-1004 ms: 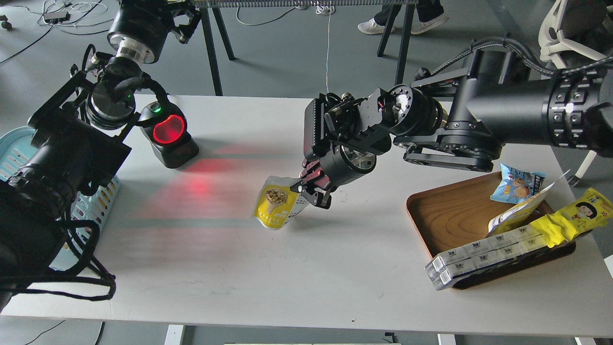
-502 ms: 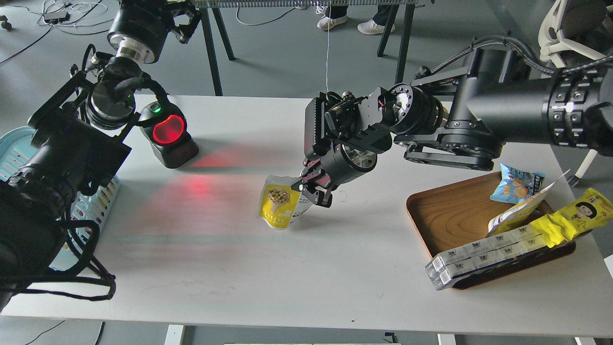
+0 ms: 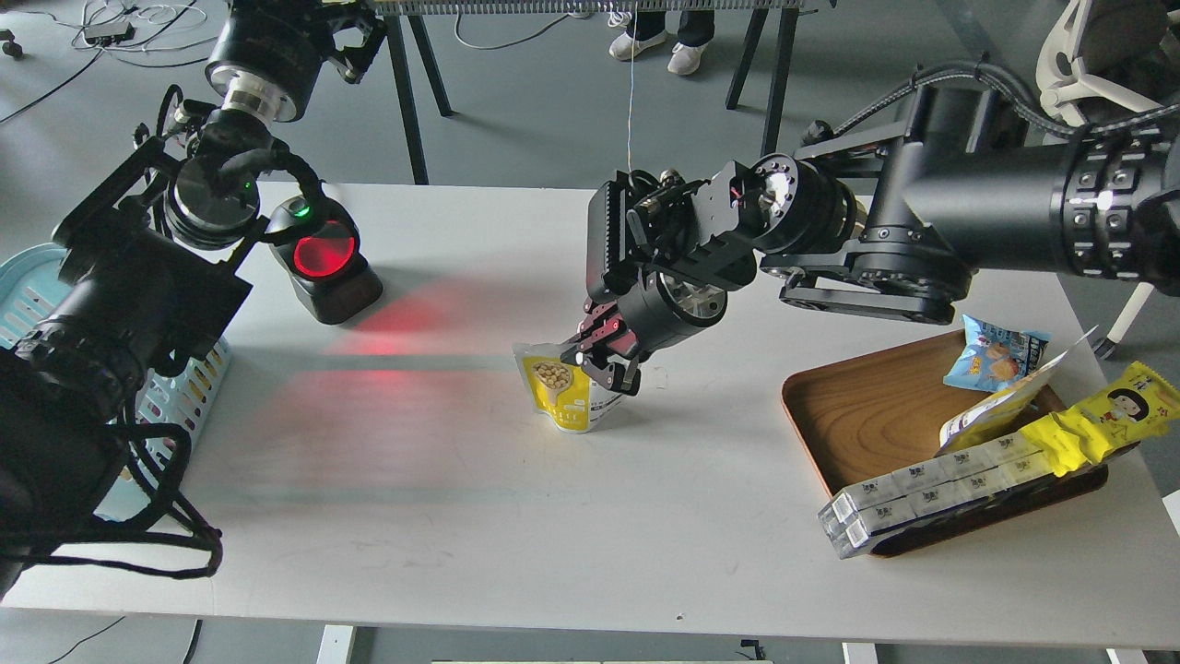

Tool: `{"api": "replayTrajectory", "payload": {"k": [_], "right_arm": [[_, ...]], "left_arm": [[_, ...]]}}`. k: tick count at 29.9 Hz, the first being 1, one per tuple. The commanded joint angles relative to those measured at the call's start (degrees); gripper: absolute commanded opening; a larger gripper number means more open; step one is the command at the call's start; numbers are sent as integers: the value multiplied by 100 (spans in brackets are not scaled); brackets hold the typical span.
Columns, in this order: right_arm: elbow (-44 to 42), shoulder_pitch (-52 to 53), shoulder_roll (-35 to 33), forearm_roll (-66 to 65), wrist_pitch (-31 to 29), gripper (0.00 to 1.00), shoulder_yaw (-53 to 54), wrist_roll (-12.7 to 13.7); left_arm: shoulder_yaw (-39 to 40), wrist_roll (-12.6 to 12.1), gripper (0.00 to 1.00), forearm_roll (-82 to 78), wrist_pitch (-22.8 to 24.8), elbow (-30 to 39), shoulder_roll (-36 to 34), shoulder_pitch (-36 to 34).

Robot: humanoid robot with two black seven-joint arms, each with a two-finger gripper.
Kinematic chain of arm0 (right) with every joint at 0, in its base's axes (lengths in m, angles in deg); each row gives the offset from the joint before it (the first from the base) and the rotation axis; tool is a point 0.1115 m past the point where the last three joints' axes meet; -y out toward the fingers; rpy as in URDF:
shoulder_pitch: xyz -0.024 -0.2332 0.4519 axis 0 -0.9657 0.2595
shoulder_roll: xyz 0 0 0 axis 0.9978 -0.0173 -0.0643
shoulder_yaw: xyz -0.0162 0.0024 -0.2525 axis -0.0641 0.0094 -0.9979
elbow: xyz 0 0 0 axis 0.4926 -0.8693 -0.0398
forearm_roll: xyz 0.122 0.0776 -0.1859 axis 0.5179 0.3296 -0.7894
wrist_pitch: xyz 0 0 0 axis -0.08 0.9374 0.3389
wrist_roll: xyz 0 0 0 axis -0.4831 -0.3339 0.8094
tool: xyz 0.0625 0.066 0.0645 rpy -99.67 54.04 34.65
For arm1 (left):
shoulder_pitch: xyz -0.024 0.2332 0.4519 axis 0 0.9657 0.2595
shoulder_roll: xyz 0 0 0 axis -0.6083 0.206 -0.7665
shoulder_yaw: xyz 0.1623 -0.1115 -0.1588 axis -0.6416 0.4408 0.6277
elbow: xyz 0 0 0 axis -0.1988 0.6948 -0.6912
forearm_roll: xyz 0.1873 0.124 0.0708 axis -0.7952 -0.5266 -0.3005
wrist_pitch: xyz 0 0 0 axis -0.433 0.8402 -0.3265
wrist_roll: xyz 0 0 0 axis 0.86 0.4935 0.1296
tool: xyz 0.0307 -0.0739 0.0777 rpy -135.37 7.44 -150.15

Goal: Scan snack and place in basket
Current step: 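Release the packet and withdraw the right arm, then reach the left gripper over the yellow packet beside the scanner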

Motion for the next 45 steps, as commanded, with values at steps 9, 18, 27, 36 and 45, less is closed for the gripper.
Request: {"api": "replayTrajectory", "payload": {"k": [9,18,27,36,45], "right_arm": [[572,530,-569,738,-27,94,113,0],[581,662,-1693,1291,-596,97,903,0],[441,-181,-3292,2634,-782,97,1949,0],[142,-1393,-4208,4524,-765,98,2802,0],[-429,-2448,-4296,6941,-967,99,3522,0]], "left_arm": [[-62,-44,100,-9,-35,9,-9,-19],[-564,-96,100,-17,-53,44,-132,-151],[-1144,-35,99,-1009,22,79,-623,-898],[-1232,377,99,-2881,22,308,-1310,-1478],[-1223,729,97,-6016,22,1861,-1827,-1610]]}}
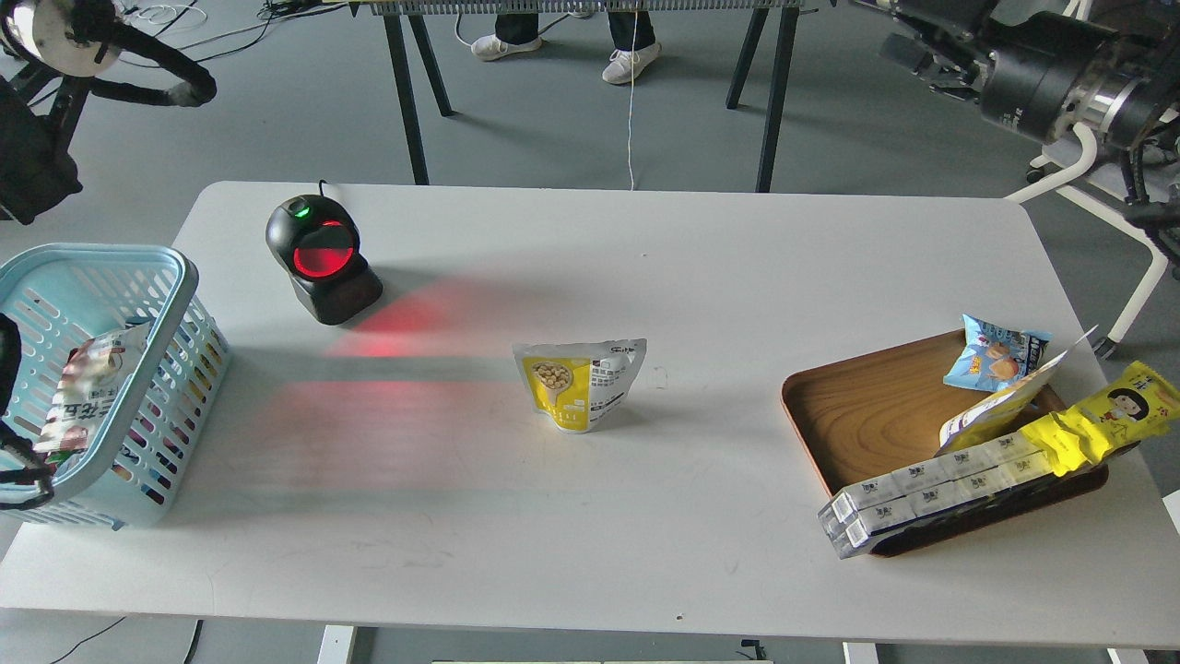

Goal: Scan snack and place in basket
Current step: 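Reach the left gripper over the yellow packet beside the scanner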

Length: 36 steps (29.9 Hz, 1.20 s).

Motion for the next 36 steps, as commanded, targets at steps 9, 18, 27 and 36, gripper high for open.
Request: {"api": "replayTrajectory", "payload": {"k": [9,18,27,36], "right_arm": [[-2043,-1634,525,2963,-1603,99,1293,-1],[-4059,-2223,1607,4247,-1620,99,2488,-1],[-4103,-2329,2170,4309,-1620,98,3403,-1],[-4068,-2390,2399,4529,-1620,99,4062,470]], "left_arm": [[-314,297,97,-3891,-3,3368,-959,182],[-849,288,96,-6571,-3,4777,-996,217],[-1386,288,94,-8313,-3,4970,-398,620],[-1817,288,92,-9187,-3,4909,112,1069]]}}
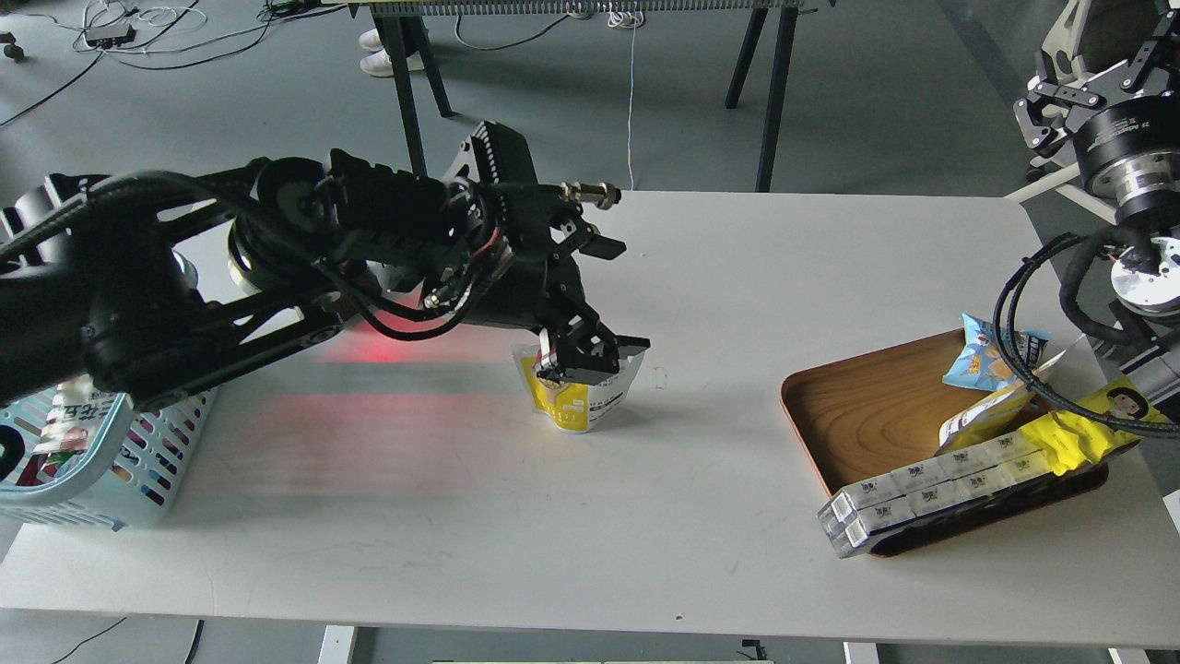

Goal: Scan snack and place in basket
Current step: 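Reach the left gripper over the yellow packet beside the scanner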

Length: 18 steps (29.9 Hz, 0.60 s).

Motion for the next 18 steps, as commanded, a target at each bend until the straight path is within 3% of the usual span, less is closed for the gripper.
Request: {"api": "replayTrajectory", "payload": {"k": [1,6,18], "right_arm": [[53,-79,75,19,1,99,255,23],[106,-96,232,19,1,99,387,23],[238,-123,259,-25,1,99,388,14]], "left_arm": [[-159,-9,92,-30,0,-56,116,136],[-159,-26,86,-30,0,-83,125,365],[-168,-18,49,-30,0,-566,116,470]]}}
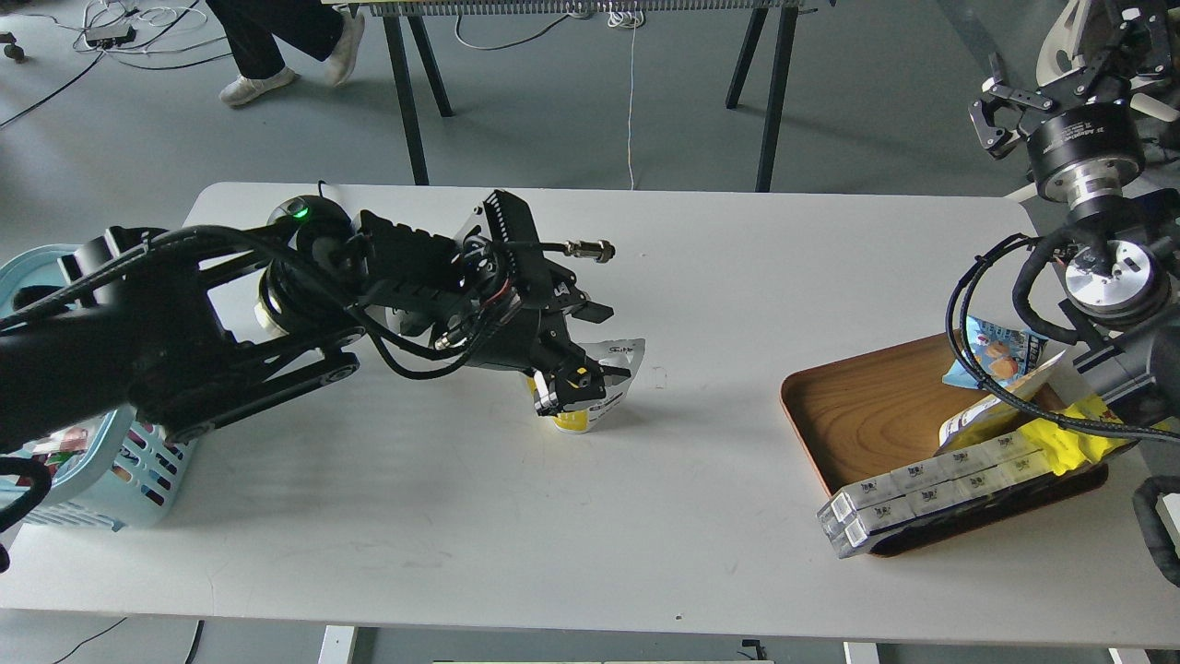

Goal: Scan snack and place in basket
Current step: 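Reach the left gripper over the yellow packet beside the scanner, then close the left gripper on the packet and lift it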

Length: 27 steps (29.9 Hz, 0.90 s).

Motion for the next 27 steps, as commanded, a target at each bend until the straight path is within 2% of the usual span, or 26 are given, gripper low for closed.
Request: {"api": "replayTrajectory", "payload": {"k": [1,5,12,16,22,27], "right_arm": [[19,-9,-9,-5,0,99,-9,-3],[19,-26,-8,-14,0,99,-9,-12],[124,-35,-61,-14,0,99,0,-29],[124,-35,-61,-14,0,99,-18,-29],[124,-35,-44,-22,0,99,-9,-38],[124,9,0,-23,0,99,-9,-47]], "left_arm": [[-3,-3,47,1,0,-175,20,97],[-12,6,37,1,0,-255,28,115],[-65,-3,27,1,0,-264,-42,150],[-100,-20,13,1,0,-264,-42,159],[-118,41,1,1,0,-255,-42,159],[-100,24,0,1,0,-246,-15,141]]}}
